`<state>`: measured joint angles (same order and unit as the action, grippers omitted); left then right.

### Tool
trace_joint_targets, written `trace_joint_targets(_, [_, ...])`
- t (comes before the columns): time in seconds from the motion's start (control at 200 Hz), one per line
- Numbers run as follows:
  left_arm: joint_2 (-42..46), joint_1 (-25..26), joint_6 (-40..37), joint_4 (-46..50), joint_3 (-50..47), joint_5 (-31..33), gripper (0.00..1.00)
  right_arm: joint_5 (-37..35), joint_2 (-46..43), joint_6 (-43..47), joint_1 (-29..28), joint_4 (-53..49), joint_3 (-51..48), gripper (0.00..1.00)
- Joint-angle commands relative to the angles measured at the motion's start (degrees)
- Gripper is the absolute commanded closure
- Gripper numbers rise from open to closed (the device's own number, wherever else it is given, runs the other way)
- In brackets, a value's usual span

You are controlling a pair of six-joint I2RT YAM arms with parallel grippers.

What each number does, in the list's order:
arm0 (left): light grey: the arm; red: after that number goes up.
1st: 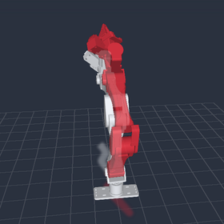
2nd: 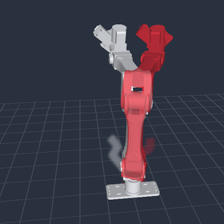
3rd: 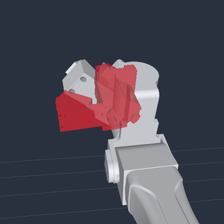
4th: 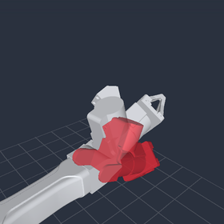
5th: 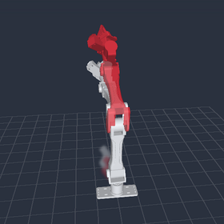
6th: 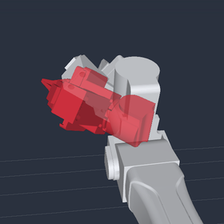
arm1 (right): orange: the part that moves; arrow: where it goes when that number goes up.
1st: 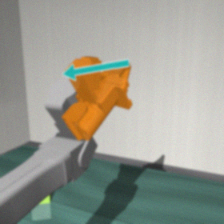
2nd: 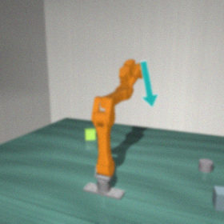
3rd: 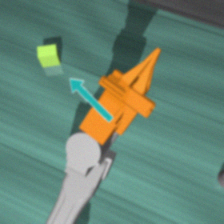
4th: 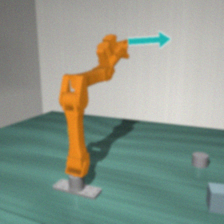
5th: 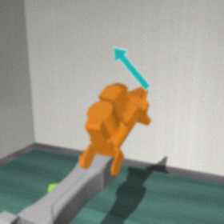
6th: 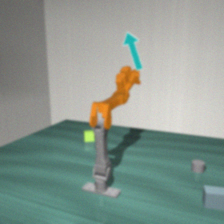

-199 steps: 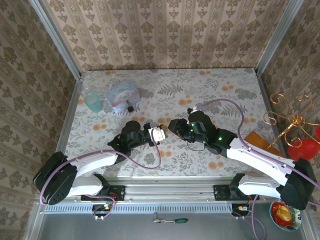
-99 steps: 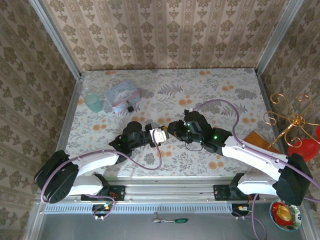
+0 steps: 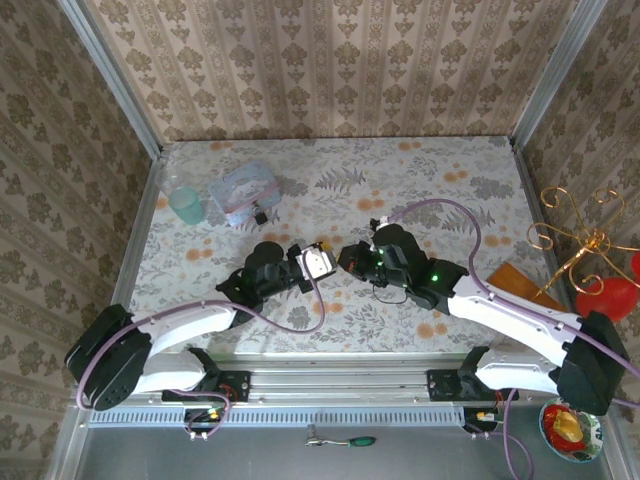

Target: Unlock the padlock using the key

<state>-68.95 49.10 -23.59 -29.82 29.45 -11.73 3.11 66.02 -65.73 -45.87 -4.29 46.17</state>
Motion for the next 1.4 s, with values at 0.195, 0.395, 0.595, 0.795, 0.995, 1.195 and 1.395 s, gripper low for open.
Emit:
trace_joint_targets(0.195, [12.9,-5.9,35.1,10.8,0.8,2.5,0.55,-3.4,-7.7,8.8,2.6,17.6,-7.1,1.0])
trace_joint_targets(0.395, [15.9,-16.1,61.4,17.6,4.5,-5.3,0.53,-3.9,-4.7,11.2,1.2,32.2,-10.6,1.0])
trace_joint_targets(0.595, [15.7,-16.7,75.8,10.0,3.5,-9.5,0.52,-5.1,2.8,12.5,-2.5,43.3,-10.3,1.0])
trace_joint_targets(0.795, [10.9,-18.0,86.1,-2.4,-0.3,-13.0,0.58,-4.1,7.1,9.6,-2.8,49.4,-10.0,1.0])
trace_joint_targets(0.995, [7.4,-18.5,90.8,-10.4,-1.2,-14.9,0.61,-3.1,9.4,8.6,-3.0,50.4,-9.0,1.0])
trace_joint_targets(1.195, [6.7,-18.5,92.5,-11.9,-1.4,-15.6,0.65,-3.9,9.9,7.9,-2.9,51.4,-9.6,1.0])
trace_joint_targets(1.395, [6.5,-17.7,93.5,-11.9,-1.5,-15.7,0.63,-4.5,10.0,7.4,-2.7,52.0,-9.5,1.0])
